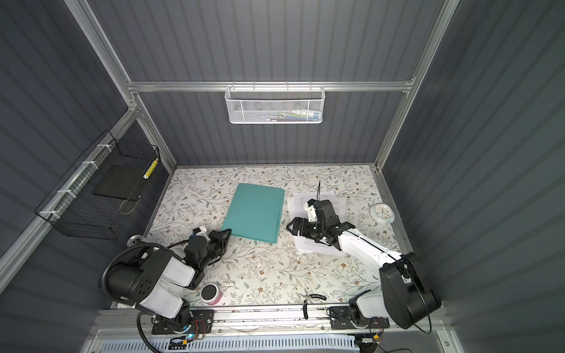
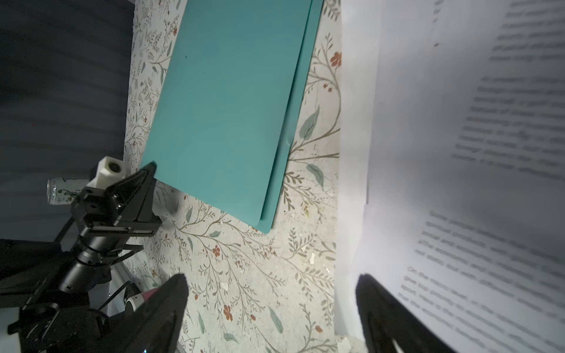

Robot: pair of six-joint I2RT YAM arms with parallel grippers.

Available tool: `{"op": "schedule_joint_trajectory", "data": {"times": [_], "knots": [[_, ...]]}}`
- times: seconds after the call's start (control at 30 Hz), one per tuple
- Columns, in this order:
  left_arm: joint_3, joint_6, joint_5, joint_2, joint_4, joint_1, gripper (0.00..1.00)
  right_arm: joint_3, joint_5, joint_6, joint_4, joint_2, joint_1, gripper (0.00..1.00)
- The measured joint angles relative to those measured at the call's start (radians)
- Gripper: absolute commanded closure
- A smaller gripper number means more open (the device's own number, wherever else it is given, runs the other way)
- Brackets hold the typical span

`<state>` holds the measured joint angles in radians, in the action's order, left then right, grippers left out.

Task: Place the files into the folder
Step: 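Reach the right gripper to the teal folder's cover edge and grasp it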

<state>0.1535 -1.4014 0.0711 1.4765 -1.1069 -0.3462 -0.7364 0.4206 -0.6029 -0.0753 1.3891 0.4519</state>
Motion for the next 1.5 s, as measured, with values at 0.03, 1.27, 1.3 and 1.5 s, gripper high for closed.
{"op": "schedule_joint_trajectory", "data": {"times": [0.03,1.27,1.3,1.5], "knots": [[0.015,0.014,0.0,-0.064,0.072,0.0,1.0,-0.001,0.002,-0.006,0.009,0.013,0.012,0.13],[0.056,0.085,-0.007,-0.342,0.509,0.0,1.0,-0.087,0.222,-0.381,0.514,0.457,0.069,0.58],[0.056,0.085,-0.007,-0.342,0.509,0.0,1.0,-0.09,0.224,-0.384,0.517,0.465,0.069,0.58],[0.056,0.085,-0.003,-0.341,0.509,0.0,1.0,-0.096,0.227,-0.393,0.523,0.502,0.075,0.58]]}}
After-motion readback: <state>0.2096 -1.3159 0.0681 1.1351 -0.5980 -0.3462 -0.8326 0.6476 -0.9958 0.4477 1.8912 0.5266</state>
